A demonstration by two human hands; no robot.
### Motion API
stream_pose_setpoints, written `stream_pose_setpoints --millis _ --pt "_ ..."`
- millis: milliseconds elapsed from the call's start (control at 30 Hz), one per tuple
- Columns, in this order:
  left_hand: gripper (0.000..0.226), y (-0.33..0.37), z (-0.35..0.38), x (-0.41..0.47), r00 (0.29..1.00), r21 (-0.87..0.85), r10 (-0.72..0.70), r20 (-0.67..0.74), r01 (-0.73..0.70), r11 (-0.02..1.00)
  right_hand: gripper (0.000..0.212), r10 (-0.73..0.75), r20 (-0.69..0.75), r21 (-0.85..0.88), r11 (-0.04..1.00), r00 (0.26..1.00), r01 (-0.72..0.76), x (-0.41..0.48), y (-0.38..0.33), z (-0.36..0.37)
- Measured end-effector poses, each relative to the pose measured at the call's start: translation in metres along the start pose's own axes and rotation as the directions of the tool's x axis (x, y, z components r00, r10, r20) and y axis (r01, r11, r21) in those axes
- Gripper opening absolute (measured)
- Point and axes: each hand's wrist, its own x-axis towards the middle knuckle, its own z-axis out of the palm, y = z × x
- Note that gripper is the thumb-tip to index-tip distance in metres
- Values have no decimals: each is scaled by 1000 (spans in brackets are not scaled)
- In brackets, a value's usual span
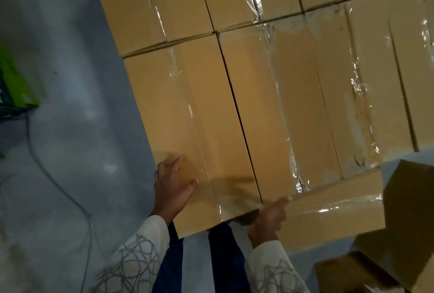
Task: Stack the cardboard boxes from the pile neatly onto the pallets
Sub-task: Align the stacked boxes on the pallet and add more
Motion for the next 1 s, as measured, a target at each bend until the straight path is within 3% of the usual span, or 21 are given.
stream_pose_setpoints --millis 33,67,100,133,200,267,367,500,567,633,733,767,800,867,1000 --pt "79 4 -5 6 1000 2 3 -13 -3 1000 91 -234 -74 -215 953 970 213 -14 -2 12" --pt "77 8 -12 12 1000 18 8 -24 -7 1000 90 -456 14 -351 831 890 432 -32 -4 25" --pt "75 13 -18 19 999 43 22 -35 -21 999 89 -609 179 -378 682 773 626 -46 -3 38" --pt "74 19 -26 27 998 74 41 -44 -38 997 85 -673 352 -349 550 651 758 -53 -2 53" --pt "71 34 -43 47 993 104 80 -89 -71 992 69 -679 585 -274 349 444 896 -62 -10 91" --pt "66 47 -63 74 983 72 74 -167 -63 995 59 -642 711 -225 179 287 958 -72 -32 140" --pt "54 66 -92 117 941 -28 22 -338 -33 999 52 -624 763 -203 17 170 979 -97 -81 210" --pt "60 81 -127 188 839 -330 -171 -516 -10 944 51 -678 728 -135 6 103 991 -113 -145 295" --pt "59 89 -142 213 826 -560 -283 -487 -46 827 47 -675 722 -147 70 156 987 -116 -170 325" --pt "25 95 -150 233 841 -702 -331 -428 -79 707 49 -630 745 -203 97 218 974 -116 -187 344" --pt "30 100 -156 250 839 -729 -352 -415 -74 681 53 -587 754 -307 84 296 948 -113 -195 358" --pt "14 100 -158 253 836 -742 -366 -410 -72 666 52 -579 757 -328 65 304 942 -112 -195 359" --pt "12 101 -161 253 830 -761 -398 -390 -48 646 52 -570 761 -341 53 309 939 -111 -194 358" --pt "44 100 -160 255 830 -774 -408 -381 -45 632 51 -550 780 -340 24 297 940 -111 -195 356" --pt "49 93 -161 257 820 -779 -413 -397 -63 624 44 -549 785 -341 2 286 940 -120 -189 357"
